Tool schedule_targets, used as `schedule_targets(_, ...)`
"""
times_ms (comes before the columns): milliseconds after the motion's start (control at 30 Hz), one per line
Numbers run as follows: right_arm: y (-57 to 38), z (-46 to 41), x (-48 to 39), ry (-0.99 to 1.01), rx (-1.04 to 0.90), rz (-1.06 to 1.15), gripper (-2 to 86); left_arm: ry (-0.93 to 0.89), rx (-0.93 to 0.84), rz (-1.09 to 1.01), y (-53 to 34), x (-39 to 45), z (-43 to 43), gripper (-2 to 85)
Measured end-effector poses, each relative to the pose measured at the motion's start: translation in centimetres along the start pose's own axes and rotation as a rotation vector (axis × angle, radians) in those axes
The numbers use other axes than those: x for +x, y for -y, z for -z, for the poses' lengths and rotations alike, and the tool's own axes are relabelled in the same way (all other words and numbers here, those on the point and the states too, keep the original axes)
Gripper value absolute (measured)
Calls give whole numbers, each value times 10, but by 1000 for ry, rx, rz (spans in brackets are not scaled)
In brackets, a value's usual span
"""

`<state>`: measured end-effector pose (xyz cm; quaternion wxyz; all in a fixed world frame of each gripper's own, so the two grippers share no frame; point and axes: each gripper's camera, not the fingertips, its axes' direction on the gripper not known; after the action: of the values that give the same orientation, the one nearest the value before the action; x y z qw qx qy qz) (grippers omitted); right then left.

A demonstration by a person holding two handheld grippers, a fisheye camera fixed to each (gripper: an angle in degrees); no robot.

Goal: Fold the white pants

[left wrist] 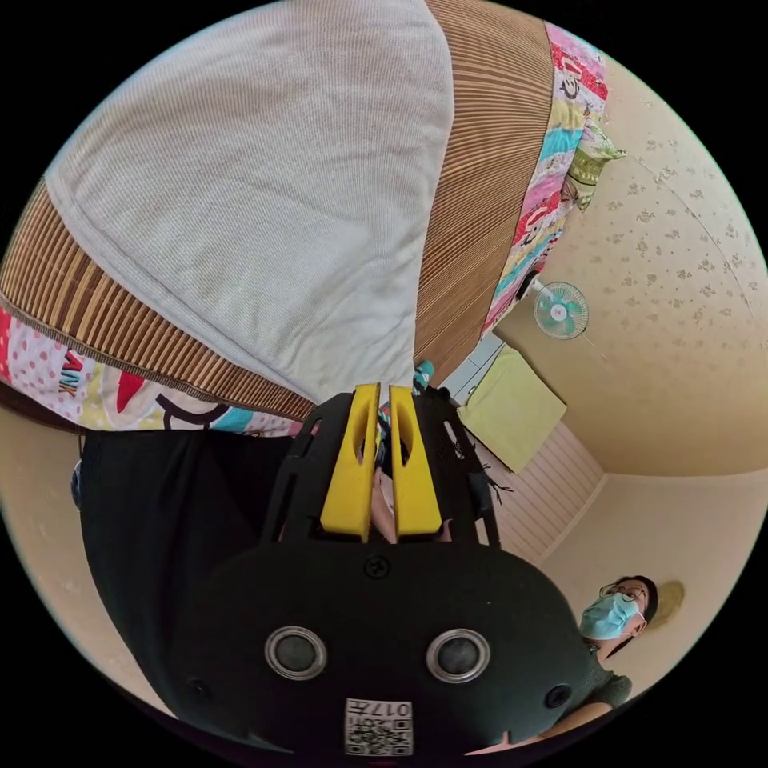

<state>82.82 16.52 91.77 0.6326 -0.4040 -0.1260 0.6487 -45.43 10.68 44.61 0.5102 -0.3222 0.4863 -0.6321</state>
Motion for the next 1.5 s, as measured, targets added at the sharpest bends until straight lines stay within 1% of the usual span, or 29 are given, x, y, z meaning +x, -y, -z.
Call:
schedule_targets(133, -5, 11, 33, 247, 66, -24, 184, -56, 13, 29, -4, 0, -12, 25)
schedule_targets(233, -5, 17, 50, 226, 106, -63, 163, -59, -3, 23, -4, 4, -21, 25)
schedule_targets(267, -5, 19, 51, 213, 111, -61, 143, -37, -13, 16, -5, 7, -24, 26)
schedule_targets(300, -2, 20, 51, 171, 109, -59, 104, -25, -17, 12, -5, 9, -26, 26)
schedule_targets(333, -1, 21, 46, 109, 95, -41, 70, -6, -25, 4, -6, 12, -29, 26)
schedule_targets(400, 1, 20, 29, 40, 69, 29, 46, 9, -37, -10, -7, 17, -33, 27)
schedule_targets(467, -2, 14, 6, 58, 39, 92, 39, 28, -53, -21, -7, 20, -38, 27)
schedule_targets(567, -12, -21, -52, 217, -146, 257, 35, 50, -22, -9, -11, 21, -38, 29)
schedule_targets(633, -28, -50, -118, 332, -359, 435, 33, 24, 8, -7, -13, 21, -37, 33)
schedule_targets(667, -34, -53, -135, 353, -406, 486, 33, 4, 22, -5, -15, 21, -36, 36)
schedule_targets(700, -47, -53, -166, 382, -475, 598, 32, -1, 29, -1, -16, 20, -35, 37)
schedule_targets(733, -60, -45, -190, 398, -510, 700, 31, -5, 40, 4, -17, 20, -34, 39)
schedule_targets(800, -69, -30, -206, 396, -526, 777, 31, -10, 51, 2, -19, 20, -32, 40)
schedule_targets(867, -61, -15, -198, 348, -505, 750, 30, -24, 59, 2, -22, 17, -31, 40)
schedule_targets(967, -29, 9, -153, 192, -417, 607, 30, -46, 92, 23, -29, 8, -25, 40)
schedule_targets(1067, 11, 18, -101, -53, -394, 546, 31, -71, 139, 60, -39, -5, -17, 40)
schedule_targets(1133, 49, 15, -50, -346, -437, 328, 31, -81, 163, 88, -44, -13, -12, 40)
schedule_targets(1200, 58, 9, -42, -466, -480, 278, 32, -87, 187, 118, -49, -20, -6, 41)
schedule_targets(1300, 53, 9, -66, -385, -438, 275, 32, -95, 229, 143, -54, -27, 6, 45)
schedule_targets(1333, 47, 9, -81, -371, -428, 308, 31, -90, 245, 145, -56, -27, 11, 48)
schedule_targets(1367, 44, 8, -89, -387, -426, 334, 31, -80, 262, 146, -56, -28, 16, 51)
schedule_targets(1433, 32, 8, -111, -514, -425, 415, 29, -79, 301, 148, -57, -28, 25, 59)
schedule_targets(1500, 34, 12, -108, -513, -410, 379, 28, -82, 343, 144, -57, -27, 34, 65)
